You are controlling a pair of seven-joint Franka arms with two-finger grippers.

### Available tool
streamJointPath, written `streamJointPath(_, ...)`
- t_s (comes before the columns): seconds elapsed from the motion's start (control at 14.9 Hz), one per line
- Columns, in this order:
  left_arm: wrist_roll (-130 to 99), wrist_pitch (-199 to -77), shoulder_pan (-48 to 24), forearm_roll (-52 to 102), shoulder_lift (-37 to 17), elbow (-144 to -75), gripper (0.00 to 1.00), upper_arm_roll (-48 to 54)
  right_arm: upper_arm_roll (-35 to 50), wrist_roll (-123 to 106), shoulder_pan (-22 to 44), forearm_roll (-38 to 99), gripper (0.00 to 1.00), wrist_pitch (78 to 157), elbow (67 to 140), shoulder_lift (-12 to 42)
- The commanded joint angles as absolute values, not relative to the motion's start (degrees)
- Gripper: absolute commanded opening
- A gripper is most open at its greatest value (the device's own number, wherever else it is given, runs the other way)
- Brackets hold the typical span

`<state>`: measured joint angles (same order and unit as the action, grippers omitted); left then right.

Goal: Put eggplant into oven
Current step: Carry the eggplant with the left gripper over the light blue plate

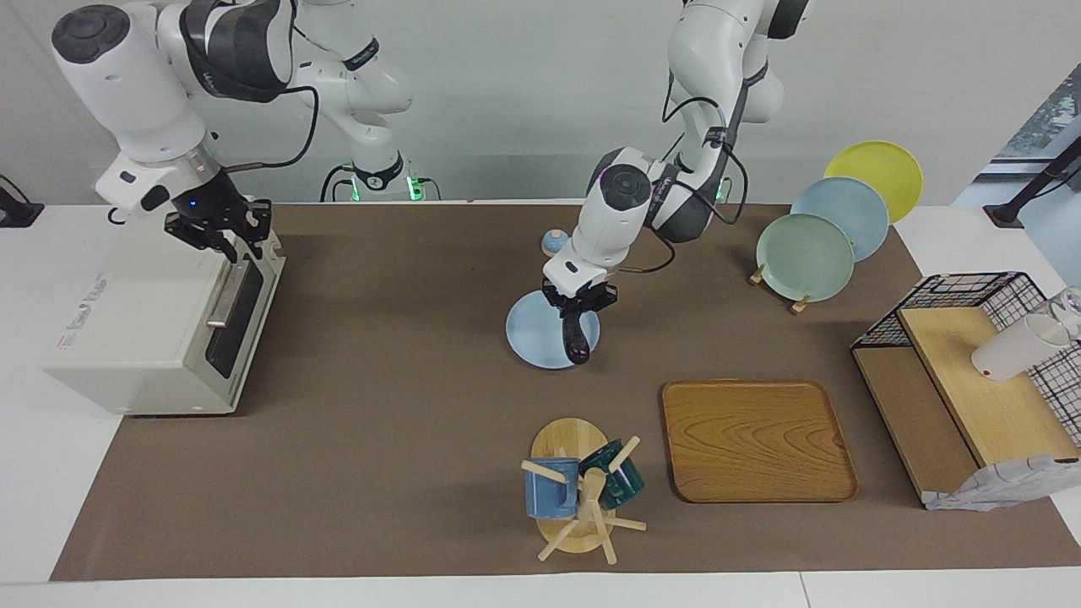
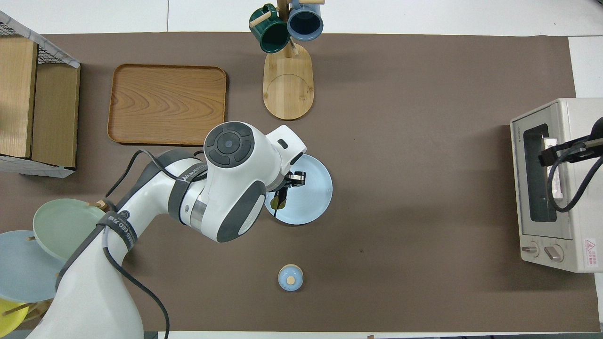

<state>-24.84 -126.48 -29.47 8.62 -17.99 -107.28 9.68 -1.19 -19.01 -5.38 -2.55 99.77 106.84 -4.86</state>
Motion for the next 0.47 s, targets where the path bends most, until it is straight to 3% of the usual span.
streamJointPath(0.0, -25.31, -129.2, -31.03, 9.84, -19.25, -107.75, 0.0, 8.61, -0.79, -15.77, -5.45, -6.04, 0.0, 104.23, 112.85, -8.88)
streamJointPath(0.4, -25.23, -128.94, -31.38, 9.84, -19.25, -107.84, 0.0, 8.61, -0.88, -8.0, -6.24, -8.17, 0.0, 106.25, 114.61, -7.13)
